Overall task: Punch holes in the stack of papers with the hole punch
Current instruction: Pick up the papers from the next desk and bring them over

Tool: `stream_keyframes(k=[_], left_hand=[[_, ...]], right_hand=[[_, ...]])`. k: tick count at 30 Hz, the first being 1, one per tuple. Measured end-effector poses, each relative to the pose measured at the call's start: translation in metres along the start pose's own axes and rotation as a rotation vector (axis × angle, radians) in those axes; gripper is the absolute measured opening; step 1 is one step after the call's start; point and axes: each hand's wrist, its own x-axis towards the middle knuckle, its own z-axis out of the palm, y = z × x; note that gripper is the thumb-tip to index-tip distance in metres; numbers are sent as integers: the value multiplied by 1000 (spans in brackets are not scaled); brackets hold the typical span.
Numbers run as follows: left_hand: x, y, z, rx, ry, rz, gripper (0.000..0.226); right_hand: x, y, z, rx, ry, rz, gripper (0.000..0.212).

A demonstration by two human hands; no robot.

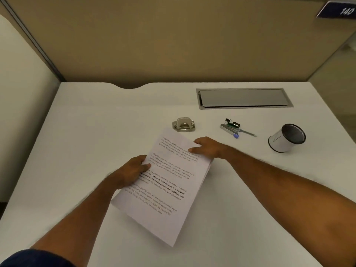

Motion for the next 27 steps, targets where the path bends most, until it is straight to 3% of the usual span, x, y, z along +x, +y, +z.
stream_keyframes(k=[2,4,9,11,14,18,27], left_hand=[[7,7,4,-5,-24,-10,61],[7,25,14,-11,-44,3,32],[24,46,24,-12,-94,-9,18],[31,49,23,23,-95,-16,21],[42,50,18,9,-66,-35,30],[49,45,7,-66,-23,-76,33],[57,29,22,-514,67,-60,37]], right_hand=[[-3,6,-10,66,-54,9,30],[-6,15,-18,171,-67,29,26],[-6,42,-25,298,-35,102,46],[-7,54,-27,355,-19,126,51],[-5,72,-33,513,-46,139,22],[-4,91,-39,645,-4,164,13],[0,120,-20,915,73,172,28]])
